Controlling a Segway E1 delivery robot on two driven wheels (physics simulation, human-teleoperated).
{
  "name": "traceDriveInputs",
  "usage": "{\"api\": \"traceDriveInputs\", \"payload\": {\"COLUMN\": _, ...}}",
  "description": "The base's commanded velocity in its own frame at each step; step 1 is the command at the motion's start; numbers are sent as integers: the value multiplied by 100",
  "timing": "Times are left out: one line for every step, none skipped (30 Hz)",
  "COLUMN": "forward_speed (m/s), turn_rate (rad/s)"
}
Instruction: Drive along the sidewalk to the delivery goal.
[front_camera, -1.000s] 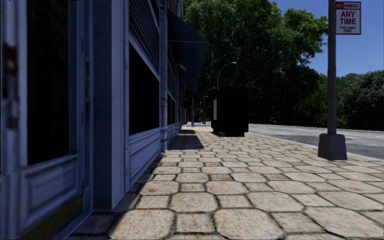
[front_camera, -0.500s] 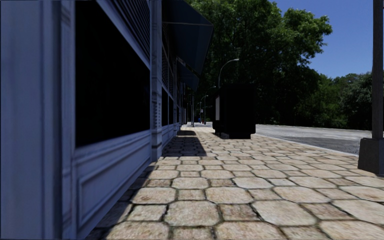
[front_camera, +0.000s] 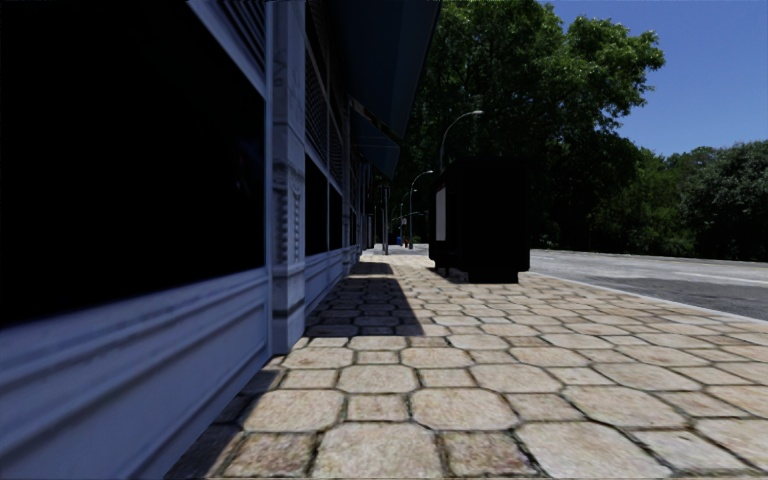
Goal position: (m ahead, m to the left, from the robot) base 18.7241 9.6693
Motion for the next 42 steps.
{"api": "traceDriveInputs", "payload": {"forward_speed": 200, "turn_rate": 0}}
{"api": "traceDriveInputs", "payload": {"forward_speed": 200, "turn_rate": 0}}
{"api": "traceDriveInputs", "payload": {"forward_speed": 200, "turn_rate": 0}}
{"api": "traceDriveInputs", "payload": {"forward_speed": 200, "turn_rate": 0}}
{"api": "traceDriveInputs", "payload": {"forward_speed": 200, "turn_rate": 0}}
{"api": "traceDriveInputs", "payload": {"forward_speed": 200, "turn_rate": 0}}
{"api": "traceDriveInputs", "payload": {"forward_speed": 200, "turn_rate": 0}}
{"api": "traceDriveInputs", "payload": {"forward_speed": 200, "turn_rate": 0}}
{"api": "traceDriveInputs", "payload": {"forward_speed": 200, "turn_rate": 0}}
{"api": "traceDriveInputs", "payload": {"forward_speed": 200, "turn_rate": 0}}
{"api": "traceDriveInputs", "payload": {"forward_speed": 200, "turn_rate": 0}}
{"api": "traceDriveInputs", "payload": {"forward_speed": 200, "turn_rate": 0}}
{"api": "traceDriveInputs", "payload": {"forward_speed": 200, "turn_rate": 0}}
{"api": "traceDriveInputs", "payload": {"forward_speed": 200, "turn_rate": 0}}
{"api": "traceDriveInputs", "payload": {"forward_speed": 200, "turn_rate": 0}}
{"api": "traceDriveInputs", "payload": {"forward_speed": 200, "turn_rate": 0}}
{"api": "traceDriveInputs", "payload": {"forward_speed": 200, "turn_rate": 0}}
{"api": "traceDriveInputs", "payload": {"forward_speed": 200, "turn_rate": 0}}
{"api": "traceDriveInputs", "payload": {"forward_speed": 200, "turn_rate": 0}}
{"api": "traceDriveInputs", "payload": {"forward_speed": 200, "turn_rate": 0}}
{"api": "traceDriveInputs", "payload": {"forward_speed": 200, "turn_rate": 0}}
{"api": "traceDriveInputs", "payload": {"forward_speed": 200, "turn_rate": 0}}
{"api": "traceDriveInputs", "payload": {"forward_speed": 200, "turn_rate": 0}}
{"api": "traceDriveInputs", "payload": {"forward_speed": 200, "turn_rate": 0}}
{"api": "traceDriveInputs", "payload": {"forward_speed": 200, "turn_rate": 0}}
{"api": "traceDriveInputs", "payload": {"forward_speed": 200, "turn_rate": 0}}
{"api": "traceDriveInputs", "payload": {"forward_speed": 200, "turn_rate": 0}}
{"api": "traceDriveInputs", "payload": {"forward_speed": 200, "turn_rate": 0}}
{"api": "traceDriveInputs", "payload": {"forward_speed": 200, "turn_rate": 0}}
{"api": "traceDriveInputs", "payload": {"forward_speed": 200, "turn_rate": 0}}
{"api": "traceDriveInputs", "payload": {"forward_speed": 200, "turn_rate": 0}}
{"api": "traceDriveInputs", "payload": {"forward_speed": 200, "turn_rate": 0}}
{"api": "traceDriveInputs", "payload": {"forward_speed": 200, "turn_rate": 0}}
{"api": "traceDriveInputs", "payload": {"forward_speed": 200, "turn_rate": 0}}
{"api": "traceDriveInputs", "payload": {"forward_speed": 200, "turn_rate": 0}}
{"api": "traceDriveInputs", "payload": {"forward_speed": 200, "turn_rate": 0}}
{"api": "traceDriveInputs", "payload": {"forward_speed": 200, "turn_rate": 0}}
{"api": "traceDriveInputs", "payload": {"forward_speed": 200, "turn_rate": 0}}
{"api": "traceDriveInputs", "payload": {"forward_speed": 200, "turn_rate": 0}}
{"api": "traceDriveInputs", "payload": {"forward_speed": 200, "turn_rate": 0}}
{"api": "traceDriveInputs", "payload": {"forward_speed": 200, "turn_rate": 0}}
{"api": "traceDriveInputs", "payload": {"forward_speed": 200, "turn_rate": 0}}
